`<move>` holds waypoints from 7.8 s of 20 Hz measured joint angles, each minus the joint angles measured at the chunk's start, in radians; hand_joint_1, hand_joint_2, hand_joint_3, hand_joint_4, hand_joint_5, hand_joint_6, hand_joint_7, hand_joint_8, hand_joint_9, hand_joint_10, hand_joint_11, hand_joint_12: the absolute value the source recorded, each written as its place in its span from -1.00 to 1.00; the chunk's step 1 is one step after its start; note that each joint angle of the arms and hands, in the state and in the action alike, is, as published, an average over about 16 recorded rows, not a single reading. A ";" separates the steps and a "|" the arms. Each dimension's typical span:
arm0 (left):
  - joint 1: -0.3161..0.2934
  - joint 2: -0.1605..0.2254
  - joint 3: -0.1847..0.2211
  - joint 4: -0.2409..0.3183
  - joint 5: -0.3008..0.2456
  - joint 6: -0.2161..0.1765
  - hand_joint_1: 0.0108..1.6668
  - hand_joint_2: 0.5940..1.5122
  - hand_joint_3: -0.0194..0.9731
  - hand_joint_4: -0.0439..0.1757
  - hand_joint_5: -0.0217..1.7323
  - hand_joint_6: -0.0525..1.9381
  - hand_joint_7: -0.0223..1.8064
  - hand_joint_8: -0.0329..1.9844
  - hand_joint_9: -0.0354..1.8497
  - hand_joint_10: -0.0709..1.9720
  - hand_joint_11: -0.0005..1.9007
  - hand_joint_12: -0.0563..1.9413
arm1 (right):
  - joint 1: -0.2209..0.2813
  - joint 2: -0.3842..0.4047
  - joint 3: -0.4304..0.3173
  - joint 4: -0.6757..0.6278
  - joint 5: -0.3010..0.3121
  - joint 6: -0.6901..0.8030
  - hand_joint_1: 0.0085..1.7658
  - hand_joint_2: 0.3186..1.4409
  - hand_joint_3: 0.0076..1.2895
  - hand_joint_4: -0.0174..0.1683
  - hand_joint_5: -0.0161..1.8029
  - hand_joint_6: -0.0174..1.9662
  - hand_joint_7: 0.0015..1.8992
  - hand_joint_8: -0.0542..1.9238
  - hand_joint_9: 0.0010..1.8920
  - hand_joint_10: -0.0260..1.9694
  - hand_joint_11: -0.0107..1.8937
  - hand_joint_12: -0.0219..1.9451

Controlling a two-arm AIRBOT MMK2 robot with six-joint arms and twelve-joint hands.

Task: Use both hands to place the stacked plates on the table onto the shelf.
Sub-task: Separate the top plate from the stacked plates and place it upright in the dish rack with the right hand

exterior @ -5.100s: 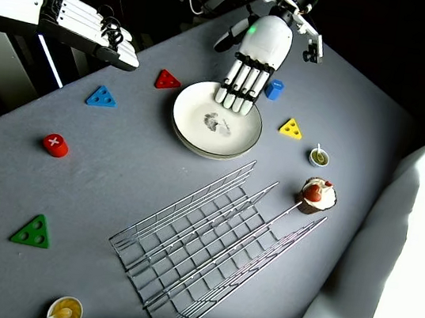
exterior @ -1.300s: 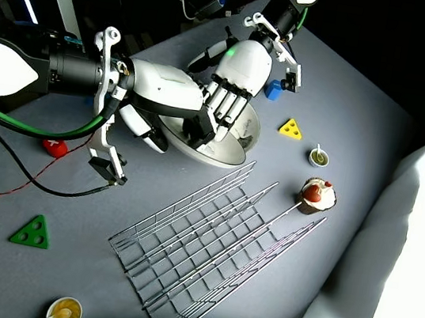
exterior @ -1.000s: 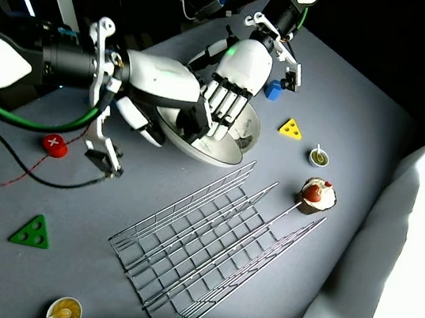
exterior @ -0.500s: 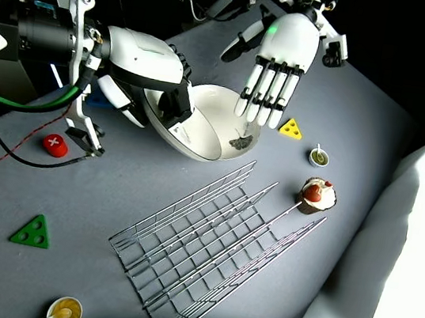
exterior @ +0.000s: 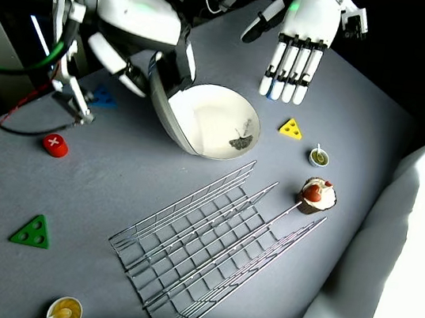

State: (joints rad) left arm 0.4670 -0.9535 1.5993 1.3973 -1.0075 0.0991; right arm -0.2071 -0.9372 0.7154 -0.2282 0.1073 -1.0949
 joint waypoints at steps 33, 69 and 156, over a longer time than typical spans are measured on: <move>0.085 0.004 0.151 -0.114 -0.378 -0.155 -0.98 -0.26 -0.93 -0.62 -0.87 -0.93 -0.84 -0.97 -0.81 -0.91 -0.86 -0.93 | 0.222 0.041 0.134 0.481 0.107 0.019 0.67 0.09 -0.99 -0.90 0.08 -0.13 0.20 -0.49 0.30 -0.44 0.04 0.33; 0.060 -0.062 0.105 -0.039 -0.332 0.032 -0.94 -0.28 -0.93 -0.61 -0.90 -0.93 -0.86 -0.97 -0.84 -0.91 -0.88 -0.92 | 0.238 0.031 0.433 0.908 -0.046 0.103 0.69 0.12 -0.99 -0.90 0.04 -0.12 0.19 -0.48 0.30 -0.45 0.06 0.36; 0.128 -0.101 0.046 0.048 -0.145 0.035 -0.96 -0.26 -0.93 -0.58 -0.87 -0.93 -0.85 -0.97 -0.85 -0.91 -0.90 -0.93 | 0.115 -0.074 0.585 0.268 0.000 0.691 -0.11 0.10 -0.99 -0.85 -0.55 -0.95 -0.55 -0.93 -0.53 -0.96 -0.48 -0.96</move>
State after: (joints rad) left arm 0.5949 -1.0544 1.6456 1.4449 -1.1528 0.1338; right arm -0.0918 -1.0114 1.2999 0.0403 0.1068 -0.4035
